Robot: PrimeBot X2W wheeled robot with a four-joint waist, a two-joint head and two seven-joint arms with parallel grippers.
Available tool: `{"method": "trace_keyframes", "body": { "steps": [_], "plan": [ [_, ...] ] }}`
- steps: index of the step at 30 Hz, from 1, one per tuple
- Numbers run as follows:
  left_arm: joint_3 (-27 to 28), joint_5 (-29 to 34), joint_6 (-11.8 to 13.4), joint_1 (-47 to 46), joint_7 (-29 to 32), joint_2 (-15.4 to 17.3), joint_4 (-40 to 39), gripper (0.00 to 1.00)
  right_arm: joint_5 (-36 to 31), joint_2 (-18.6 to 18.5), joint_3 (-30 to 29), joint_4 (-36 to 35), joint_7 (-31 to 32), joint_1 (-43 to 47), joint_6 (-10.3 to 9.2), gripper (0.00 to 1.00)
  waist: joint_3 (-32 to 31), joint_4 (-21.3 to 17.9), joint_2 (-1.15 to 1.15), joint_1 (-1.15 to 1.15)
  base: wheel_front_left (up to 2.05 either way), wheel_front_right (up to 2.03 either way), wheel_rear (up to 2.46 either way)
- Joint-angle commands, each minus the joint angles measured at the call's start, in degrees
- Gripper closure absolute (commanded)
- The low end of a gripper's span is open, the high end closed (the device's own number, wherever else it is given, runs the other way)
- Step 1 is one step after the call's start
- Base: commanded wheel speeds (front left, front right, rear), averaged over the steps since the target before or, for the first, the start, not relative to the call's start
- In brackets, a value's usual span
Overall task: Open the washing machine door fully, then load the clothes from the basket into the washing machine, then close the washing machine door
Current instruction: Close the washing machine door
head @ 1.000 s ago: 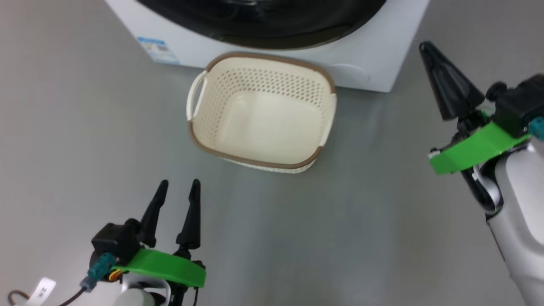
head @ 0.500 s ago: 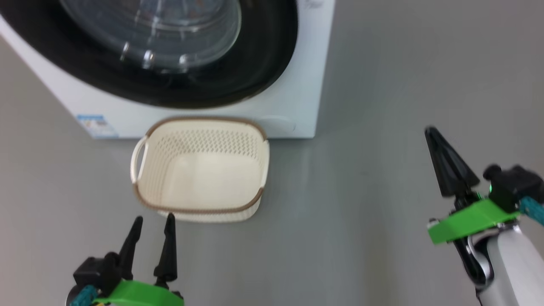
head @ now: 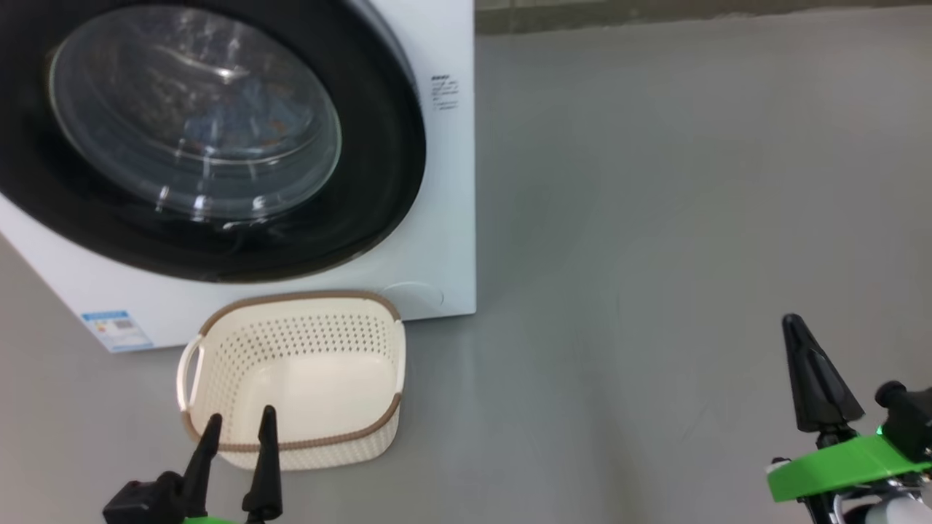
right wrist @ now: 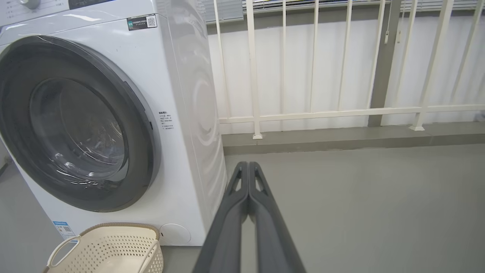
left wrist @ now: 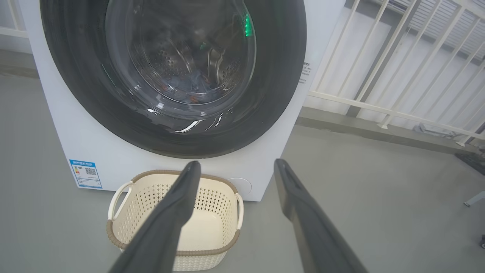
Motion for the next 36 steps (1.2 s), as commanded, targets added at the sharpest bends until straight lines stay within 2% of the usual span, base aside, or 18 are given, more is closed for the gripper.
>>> {"method": "trace_keyframes", "body": {
  "steps": [1,8,9,10,21,36],
  "plan": [
    [2.11,-0.88,-0.13,-0.49,-0.37,0.74,-1.44,0.0,-0.18,-0.31,0.55,-1.26,0.15,-0.04,-0.33,1.0,-1.61,-1.58,0.0,0.0,0.0,0.0,0.0],
    [2.68,-0.68,-0.13,-0.19,-0.37,0.74,-1.29,0.0,-0.22,1.11,-1.69,-0.37,0.15,2.16,-0.33,1.0,-2.58,-1.45,0.0,0.0,0.0,0.0,0.0],
    [2.95,-0.45,-0.13,-0.16,-0.37,0.74,-1.34,0.0,-0.57,1.24,-1.96,-0.37,0.15,2.37,-0.33,0.56,-2.66,-1.4,0.0,0.0,0.0,0.0,0.0],
    [3.26,-0.17,-0.14,-0.14,-0.37,0.74,-1.44,0.0,-0.99,1.42,-2.21,-0.3,0.15,2.56,-0.33,0.0,-2.71,-1.35,0.0,0.0,0.0,0.0,0.0],
    [3.27,-1.08,-0.12,0.03,-0.37,0.74,0.94,0.0,-3.0,3.19,-3.46,-0.22,0.15,2.51,-0.33,0.0,-3.27,-0.96,0.0,0.0,0.0,0.0,0.0],
    [2.33,-0.75,-0.1,0.06,-0.37,0.74,1.8,0.0,-3.93,2.69,-2.84,-0.37,0.15,2.41,-0.33,0.0,-4.02,-0.87,0.0,0.0,0.0,0.0,0.0]
  ]
}}
